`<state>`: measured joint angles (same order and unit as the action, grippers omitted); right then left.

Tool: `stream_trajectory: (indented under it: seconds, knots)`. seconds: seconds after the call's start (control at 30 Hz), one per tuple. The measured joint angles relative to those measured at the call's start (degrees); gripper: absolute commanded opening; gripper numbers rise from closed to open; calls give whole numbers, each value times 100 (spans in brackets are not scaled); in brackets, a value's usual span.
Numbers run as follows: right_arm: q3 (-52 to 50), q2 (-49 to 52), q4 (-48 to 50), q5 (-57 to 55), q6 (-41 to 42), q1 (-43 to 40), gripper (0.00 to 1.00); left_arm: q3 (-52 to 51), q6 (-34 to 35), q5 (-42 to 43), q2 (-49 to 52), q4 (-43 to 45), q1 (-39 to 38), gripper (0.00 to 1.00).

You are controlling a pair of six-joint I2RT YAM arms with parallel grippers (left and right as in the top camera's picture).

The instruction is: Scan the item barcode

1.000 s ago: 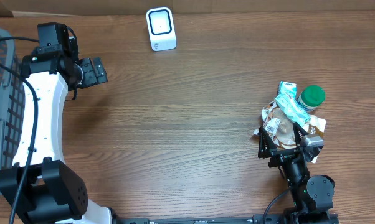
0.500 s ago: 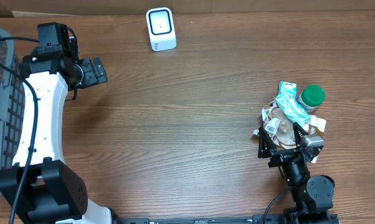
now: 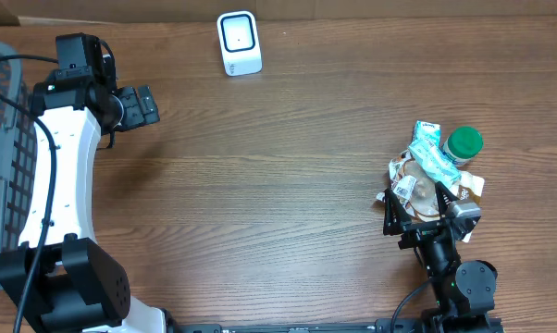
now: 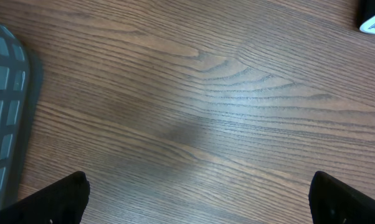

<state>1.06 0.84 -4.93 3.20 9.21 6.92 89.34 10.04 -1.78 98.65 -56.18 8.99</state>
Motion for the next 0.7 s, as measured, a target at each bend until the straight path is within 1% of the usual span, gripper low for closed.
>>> stream_trajectory:
  seconds: [0.13, 0.23, 0.37, 0.5, 0.6, 0.7]
  knots:
    - [0, 0, 2, 2, -2, 0, 100, 0, 0, 0, -68, -2, -2, 100]
    - [0, 0, 0, 0, -2, 0, 100, -2, 0, -2, -348, -2, -50, 99]
    - [0, 0, -2, 2, -2, 4, 100, -48, 0, 0, -1143, 7, -219, 100]
    - [0, 0, 7, 2, -2, 15, 100, -544, 0, -70, -2267, 114, -422, 99]
    - [0, 0, 13, 2, -2, 26, 100, -1392, -2, -175, -3095, 778, -452, 100]
    - [0, 0, 13, 2, -2, 24, 100, -2479, -15, -190, -3829, 2009, -450, 99]
